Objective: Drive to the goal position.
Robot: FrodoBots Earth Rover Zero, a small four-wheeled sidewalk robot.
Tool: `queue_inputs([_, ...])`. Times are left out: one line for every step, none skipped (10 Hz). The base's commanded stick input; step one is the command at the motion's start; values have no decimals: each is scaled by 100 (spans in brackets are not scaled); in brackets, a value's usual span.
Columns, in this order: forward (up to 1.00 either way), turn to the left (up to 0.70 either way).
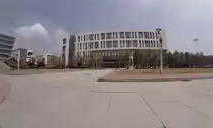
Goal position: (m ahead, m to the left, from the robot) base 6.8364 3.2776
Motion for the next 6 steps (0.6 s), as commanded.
queue_inputs([70,0])
queue_inputs([70,0])
queue_inputs([70,0])
queue_inputs([70,0])
queue_inputs([70,0])
queue_inputs([70,0])
